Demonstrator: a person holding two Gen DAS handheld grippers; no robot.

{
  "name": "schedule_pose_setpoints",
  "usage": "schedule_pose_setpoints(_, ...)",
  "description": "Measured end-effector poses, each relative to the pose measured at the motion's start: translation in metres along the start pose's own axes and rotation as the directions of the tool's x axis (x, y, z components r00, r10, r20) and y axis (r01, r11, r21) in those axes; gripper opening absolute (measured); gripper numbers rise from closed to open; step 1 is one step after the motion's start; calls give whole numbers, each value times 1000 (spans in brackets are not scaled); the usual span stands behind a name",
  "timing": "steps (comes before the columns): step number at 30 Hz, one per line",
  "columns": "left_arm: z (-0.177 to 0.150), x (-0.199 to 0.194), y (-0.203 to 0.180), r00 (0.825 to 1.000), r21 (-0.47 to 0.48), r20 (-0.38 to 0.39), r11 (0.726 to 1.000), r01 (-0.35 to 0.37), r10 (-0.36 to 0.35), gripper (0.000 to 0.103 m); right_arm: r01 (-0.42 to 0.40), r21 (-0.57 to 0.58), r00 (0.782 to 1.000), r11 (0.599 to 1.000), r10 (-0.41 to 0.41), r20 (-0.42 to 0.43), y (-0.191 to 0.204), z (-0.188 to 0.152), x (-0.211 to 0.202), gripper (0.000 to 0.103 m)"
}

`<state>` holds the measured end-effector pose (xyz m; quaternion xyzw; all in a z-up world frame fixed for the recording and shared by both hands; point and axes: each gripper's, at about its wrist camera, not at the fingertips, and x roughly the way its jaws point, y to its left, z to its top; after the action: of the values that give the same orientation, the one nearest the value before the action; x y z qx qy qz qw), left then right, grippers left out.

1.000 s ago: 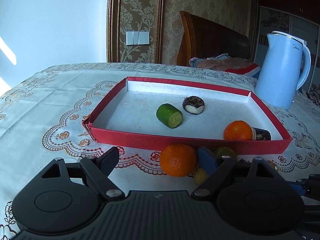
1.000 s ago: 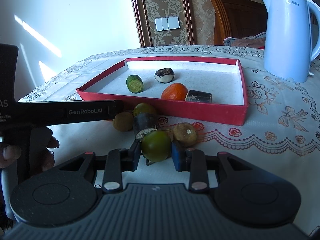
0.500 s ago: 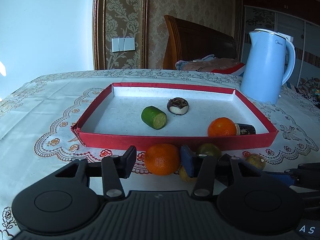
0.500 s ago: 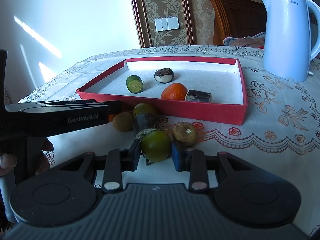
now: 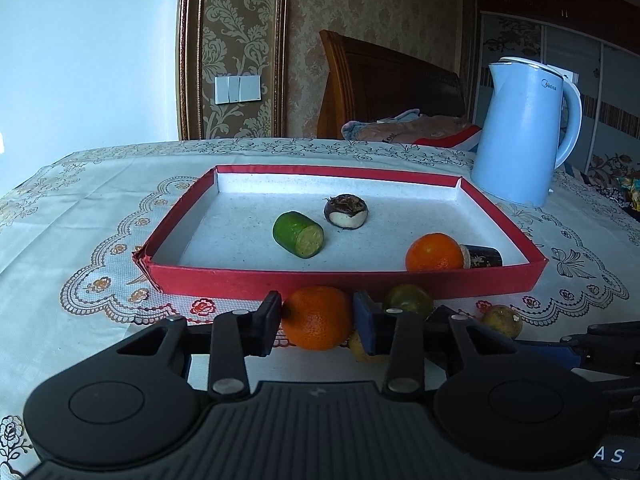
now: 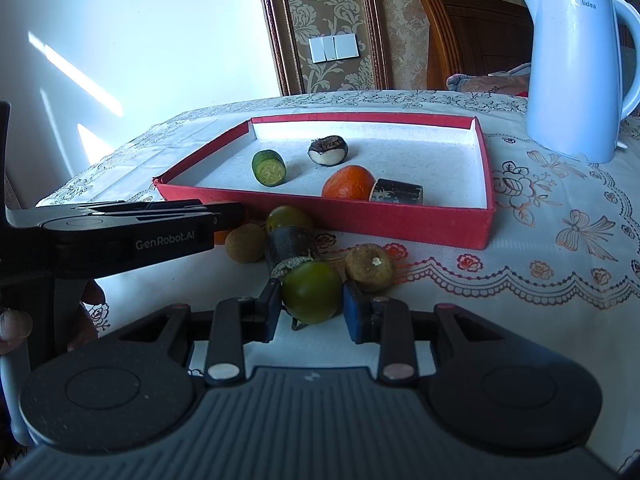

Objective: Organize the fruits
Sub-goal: 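Close right gripper on the green tomato while left gripper grasps the large orange, then lift and carry the orange and green tomato with both grippers toward the box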

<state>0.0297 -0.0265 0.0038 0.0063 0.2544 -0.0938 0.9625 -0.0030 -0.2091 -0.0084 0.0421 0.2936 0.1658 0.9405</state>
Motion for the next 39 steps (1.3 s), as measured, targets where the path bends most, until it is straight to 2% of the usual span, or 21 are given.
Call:
schedule_pose_setpoints(24,1,-6,15,999,-100,20,994,-39,41,37,6,8,1000,1000,-7,9,0,-1,-1,31)
schedule_pose_setpoints(39,1,-6,17,997,-108,16,992,-70,73,38,31,-11,999,999,-31,22,4,-1,-2,31)
